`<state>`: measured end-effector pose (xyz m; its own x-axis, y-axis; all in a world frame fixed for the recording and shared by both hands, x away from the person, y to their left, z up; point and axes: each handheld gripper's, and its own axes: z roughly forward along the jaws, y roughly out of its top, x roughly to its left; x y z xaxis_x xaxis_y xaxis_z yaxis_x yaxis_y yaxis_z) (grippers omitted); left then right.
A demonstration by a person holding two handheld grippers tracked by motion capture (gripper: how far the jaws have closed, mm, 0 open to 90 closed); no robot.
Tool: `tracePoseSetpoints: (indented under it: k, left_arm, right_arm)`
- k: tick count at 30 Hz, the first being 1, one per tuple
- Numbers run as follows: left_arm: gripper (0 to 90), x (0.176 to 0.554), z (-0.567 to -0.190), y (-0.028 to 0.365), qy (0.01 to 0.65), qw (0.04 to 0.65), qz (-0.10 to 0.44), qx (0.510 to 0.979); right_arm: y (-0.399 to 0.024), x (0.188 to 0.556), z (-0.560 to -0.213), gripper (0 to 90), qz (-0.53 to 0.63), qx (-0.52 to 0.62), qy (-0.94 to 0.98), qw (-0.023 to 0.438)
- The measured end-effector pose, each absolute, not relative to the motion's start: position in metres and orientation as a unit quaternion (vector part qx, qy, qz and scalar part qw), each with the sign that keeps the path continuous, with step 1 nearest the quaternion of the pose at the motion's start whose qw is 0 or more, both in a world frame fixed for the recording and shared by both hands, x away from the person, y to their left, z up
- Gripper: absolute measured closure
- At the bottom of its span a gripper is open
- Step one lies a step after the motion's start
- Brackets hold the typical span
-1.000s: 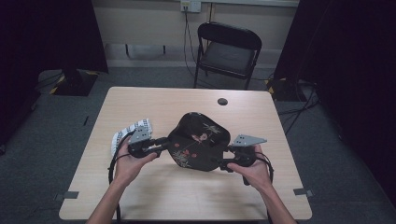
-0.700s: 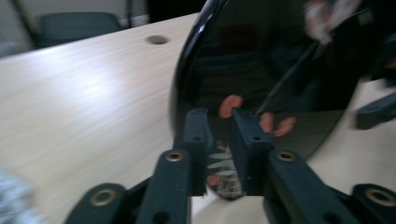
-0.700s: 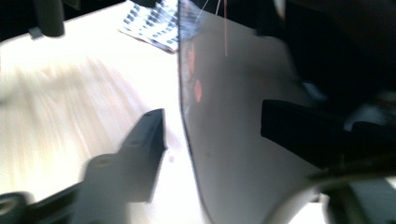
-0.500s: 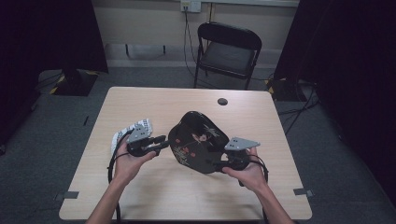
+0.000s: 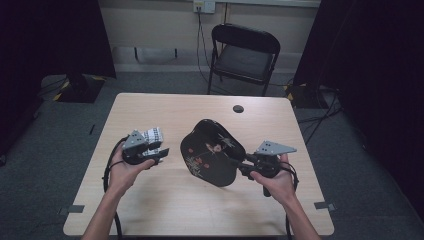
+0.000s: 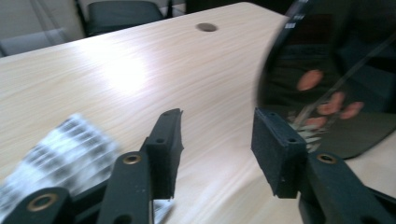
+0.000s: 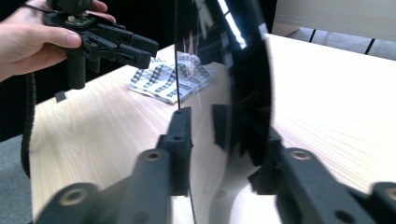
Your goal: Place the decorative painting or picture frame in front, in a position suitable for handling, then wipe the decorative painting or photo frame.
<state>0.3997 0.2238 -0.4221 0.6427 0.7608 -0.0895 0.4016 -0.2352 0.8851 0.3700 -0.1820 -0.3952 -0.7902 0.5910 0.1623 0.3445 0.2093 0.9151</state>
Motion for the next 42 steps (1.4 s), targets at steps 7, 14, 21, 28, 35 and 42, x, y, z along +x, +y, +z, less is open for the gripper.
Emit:
tracePoseSetpoints:
  k: [7,14,21,28,35,42]
  left_arm:
    - [51.9,0.408,-0.426,0.244,0.404,0.463,0.198,0.763]
    - [50.8,0.421,-0.451,0.269,0.447,0.432,0.193,0.759]
    - [47.5,0.427,-0.464,0.287,0.475,0.394,0.203,0.76]
    - [46.3,0.432,-0.476,0.294,0.477,0.372,0.202,0.771]
    - [53.6,0.433,-0.483,0.292,0.461,0.338,0.207,0.794]
    - [59.8,0.432,-0.487,0.288,0.438,0.319,0.222,0.811]
  right_arm:
    - [-0.186,0.37,-0.396,75.6,0.555,0.305,0.768,0.094]
    - [-0.186,0.367,-0.396,74.8,0.555,0.306,0.767,0.099]
    - [-0.189,0.366,-0.394,73.1,0.559,0.306,0.764,0.102]
    - [-0.188,0.367,-0.394,71.4,0.555,0.306,0.766,0.103]
    - [-0.187,0.37,-0.393,69.2,0.553,0.305,0.769,0.103]
    - [-0.188,0.37,-0.393,67.9,0.555,0.304,0.767,0.107]
